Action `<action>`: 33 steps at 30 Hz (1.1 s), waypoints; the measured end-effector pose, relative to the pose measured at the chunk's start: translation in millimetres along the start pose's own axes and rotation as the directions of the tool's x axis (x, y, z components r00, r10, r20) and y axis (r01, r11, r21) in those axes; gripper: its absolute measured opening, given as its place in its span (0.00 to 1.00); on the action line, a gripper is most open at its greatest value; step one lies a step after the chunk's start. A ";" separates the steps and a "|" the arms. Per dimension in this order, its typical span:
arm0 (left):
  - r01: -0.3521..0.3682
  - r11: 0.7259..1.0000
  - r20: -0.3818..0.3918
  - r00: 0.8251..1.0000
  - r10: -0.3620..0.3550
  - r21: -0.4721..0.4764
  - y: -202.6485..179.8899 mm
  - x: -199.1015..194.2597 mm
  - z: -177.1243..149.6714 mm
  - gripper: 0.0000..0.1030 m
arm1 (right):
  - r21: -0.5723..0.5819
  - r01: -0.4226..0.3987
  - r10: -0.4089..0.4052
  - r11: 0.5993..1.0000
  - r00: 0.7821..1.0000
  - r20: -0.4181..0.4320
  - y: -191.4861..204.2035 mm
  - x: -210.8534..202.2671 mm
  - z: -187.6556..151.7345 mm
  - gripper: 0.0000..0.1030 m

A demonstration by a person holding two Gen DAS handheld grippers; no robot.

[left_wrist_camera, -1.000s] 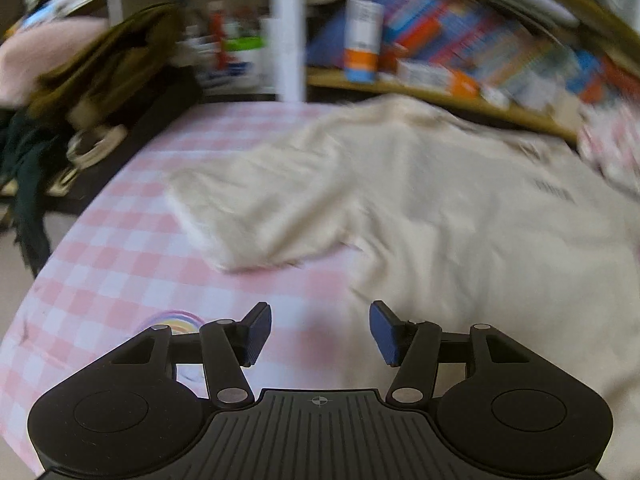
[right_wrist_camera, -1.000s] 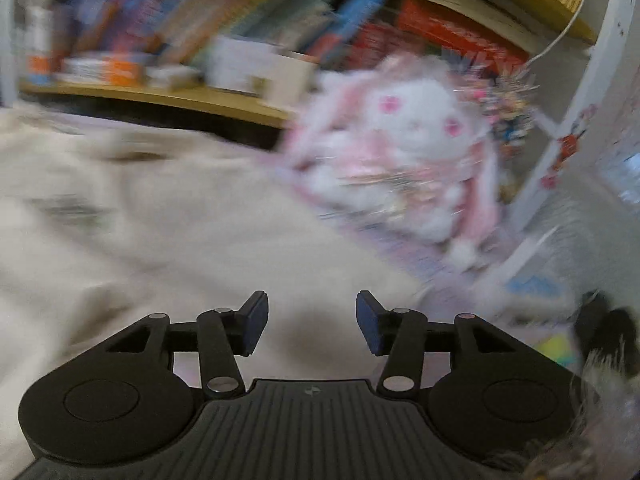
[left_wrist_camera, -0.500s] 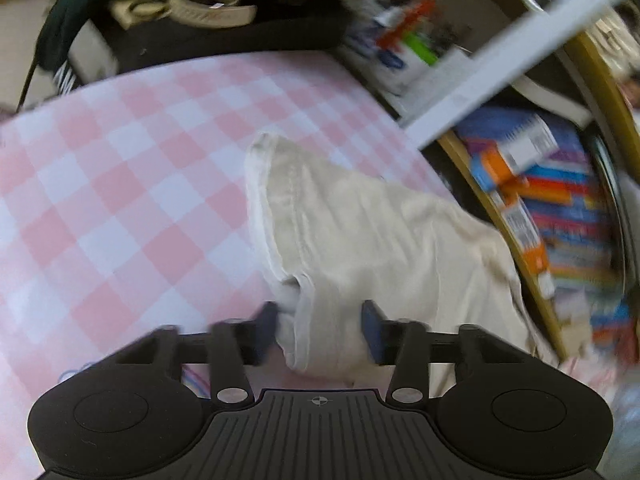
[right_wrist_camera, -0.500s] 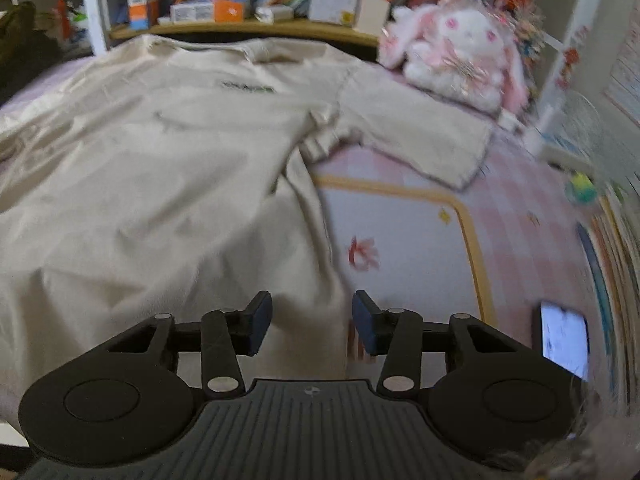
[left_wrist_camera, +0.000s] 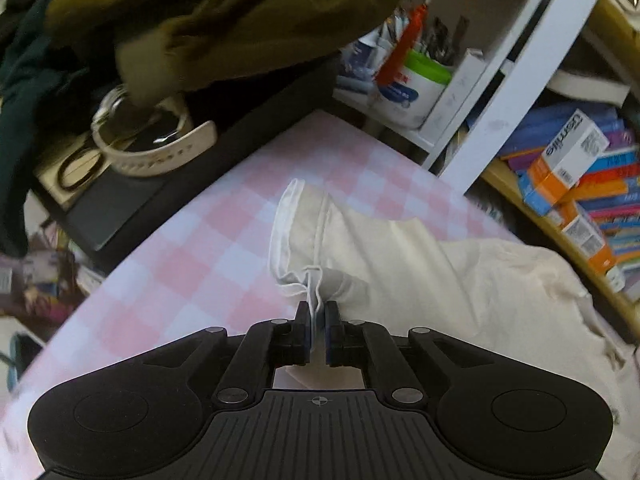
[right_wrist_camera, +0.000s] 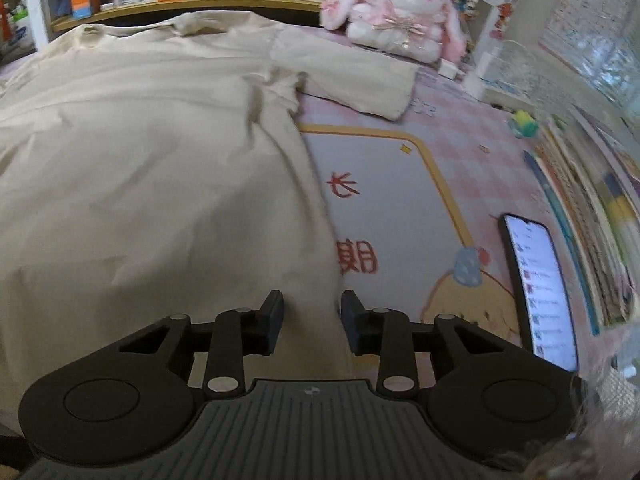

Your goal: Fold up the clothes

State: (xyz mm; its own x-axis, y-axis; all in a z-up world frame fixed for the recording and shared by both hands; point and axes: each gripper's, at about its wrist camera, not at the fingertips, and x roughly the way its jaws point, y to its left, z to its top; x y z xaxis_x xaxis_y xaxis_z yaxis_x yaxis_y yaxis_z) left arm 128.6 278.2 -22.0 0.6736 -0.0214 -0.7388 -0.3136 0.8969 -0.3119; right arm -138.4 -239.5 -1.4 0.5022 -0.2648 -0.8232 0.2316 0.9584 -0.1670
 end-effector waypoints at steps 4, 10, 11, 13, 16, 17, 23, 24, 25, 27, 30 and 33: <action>-0.023 0.999 0.024 0.999 0.022 0.030 0.1 8.4 7.9 0.05 | 0.025 0.018 -0.018 1.000 0.999 -0.030 -5.3 -3.0 -6.0 0.30; -0.075 0.993 0.026 0.997 0.073 0.093 -7.6 20.3 19.5 0.05 | 0.064 -0.028 0.031 0.998 0.998 -0.052 -8.3 -3.2 -9.8 0.28; -0.078 0.991 0.026 0.997 0.076 0.110 -9.1 20.2 18.8 0.05 | 0.067 -0.045 0.048 0.997 0.997 -0.054 -7.9 -3.4 -9.7 0.22; -0.077 0.990 0.025 0.997 0.075 0.118 -9.0 19.0 17.0 0.05 | 0.067 -0.079 0.084 0.995 0.995 -0.062 -7.1 -4.3 -10.3 0.08; -0.060 0.993 0.019 0.998 0.058 0.097 -1.4 14.2 15.8 0.05 | 0.022 -0.056 0.058 0.998 0.994 -0.091 -4.3 -8.9 -12.2 0.06; -0.054 0.993 0.016 0.998 0.053 0.101 0.0 12.7 15.0 0.05 | 0.017 -0.049 0.050 0.999 0.994 -0.098 -4.4 -10.6 -13.5 0.06; -0.037 0.995 0.012 0.999 0.036 0.097 6.2 11.6 17.8 0.06 | 0.035 -0.040 0.043 0.999 0.993 -0.106 -4.9 -13.8 -21.1 0.06; -0.036 0.995 0.010 0.999 0.035 0.097 6.5 10.9 18.3 0.06 | 0.040 -0.032 0.036 0.999 0.994 -0.100 -5.7 -12.9 -20.1 0.06; -0.034 0.995 0.007 0.999 0.034 0.098 6.9 10.2 18.9 0.06 | 0.045 -0.021 0.025 0.999 0.995 -0.092 -8.2 -11.6 -19.2 0.06; -0.022 0.995 -0.002 1.000 0.023 0.097 7.2 8.3 18.2 0.05 | 0.054 0.002 0.002 0.999 0.997 -0.076 -13.1 -8.7 -17.1 0.06; 0.000 0.994 -0.012 1.000 0.001 0.111 5.1 5.5 15.3 0.05 | 0.053 0.045 -0.042 0.998 0.997 -0.063 -21.0 -1.4 -11.5 0.06; 0.009 0.994 -0.010 1.000 -0.008 0.107 8.3 5.5 16.5 0.05 | 0.045 0.064 -0.061 0.997 0.996 -0.065 -25.8 1.9 -9.5 0.06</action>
State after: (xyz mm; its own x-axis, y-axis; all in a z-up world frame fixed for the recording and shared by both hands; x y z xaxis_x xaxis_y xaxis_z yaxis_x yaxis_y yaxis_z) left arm 140.8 292.8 -18.8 0.6695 -0.0326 -0.7421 -0.2346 0.9386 -0.2529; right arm -151.4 -263.7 -3.8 0.4321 -0.3154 -0.8449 0.3005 0.9337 -0.1948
